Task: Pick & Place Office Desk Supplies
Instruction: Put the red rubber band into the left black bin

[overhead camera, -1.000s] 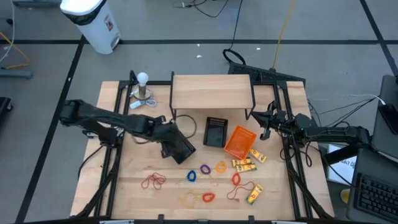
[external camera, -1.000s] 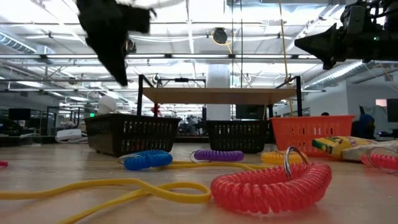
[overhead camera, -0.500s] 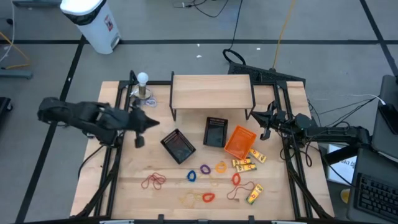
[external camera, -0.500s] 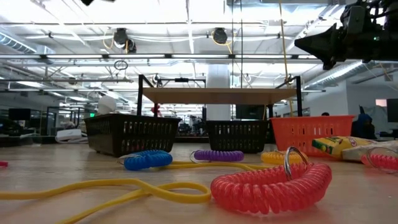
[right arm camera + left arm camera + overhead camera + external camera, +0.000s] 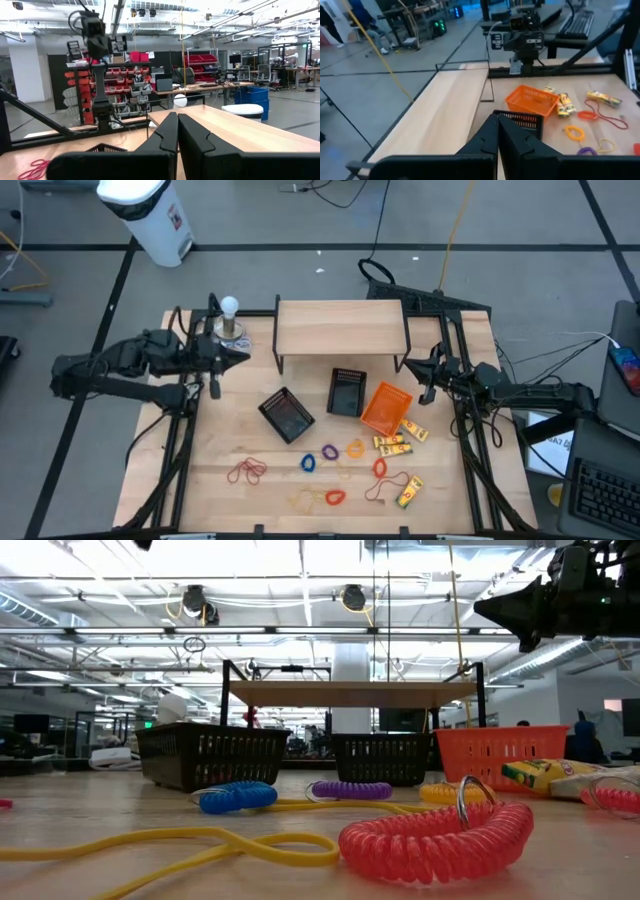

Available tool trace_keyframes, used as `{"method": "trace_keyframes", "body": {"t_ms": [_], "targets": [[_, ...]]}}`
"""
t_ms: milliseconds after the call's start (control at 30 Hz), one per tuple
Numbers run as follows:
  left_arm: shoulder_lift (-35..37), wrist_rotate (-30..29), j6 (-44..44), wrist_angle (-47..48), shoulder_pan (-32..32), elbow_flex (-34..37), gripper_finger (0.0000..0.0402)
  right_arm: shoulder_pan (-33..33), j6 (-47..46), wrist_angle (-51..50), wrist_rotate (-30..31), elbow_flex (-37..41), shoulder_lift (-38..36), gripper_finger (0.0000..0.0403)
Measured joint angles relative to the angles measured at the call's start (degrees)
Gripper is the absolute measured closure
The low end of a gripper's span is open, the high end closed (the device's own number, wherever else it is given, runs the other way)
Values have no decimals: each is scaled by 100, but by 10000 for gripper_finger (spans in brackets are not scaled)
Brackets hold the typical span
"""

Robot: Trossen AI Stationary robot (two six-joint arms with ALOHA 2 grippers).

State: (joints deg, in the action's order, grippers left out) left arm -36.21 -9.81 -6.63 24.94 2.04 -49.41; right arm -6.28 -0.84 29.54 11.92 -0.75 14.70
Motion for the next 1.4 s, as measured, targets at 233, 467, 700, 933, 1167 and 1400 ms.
{"method": "trace_keyframes", "body": {"t_ms": [233,467,700,933,1167,1400], "targets": [[1062,383,546,-994,529,1194,400,2,-127,-26,-17,-2,0,403],[1423,432,655,-1407,663,2036,401,0,-129,-26,-17,0,0,403],[1933,722,745,-2097,916,2951,401,2,-129,-71,-17,-1,0,403],[2029,1132,786,-2495,1165,3718,401,2,-129,-114,-19,-2,0,403],[2028,1631,683,-3863,1562,4654,401,2,31,-166,-17,-2,0,403],[2029,2082,699,-3784,1916,4866,401,2,424,-123,-9,-2,0,403]]}}
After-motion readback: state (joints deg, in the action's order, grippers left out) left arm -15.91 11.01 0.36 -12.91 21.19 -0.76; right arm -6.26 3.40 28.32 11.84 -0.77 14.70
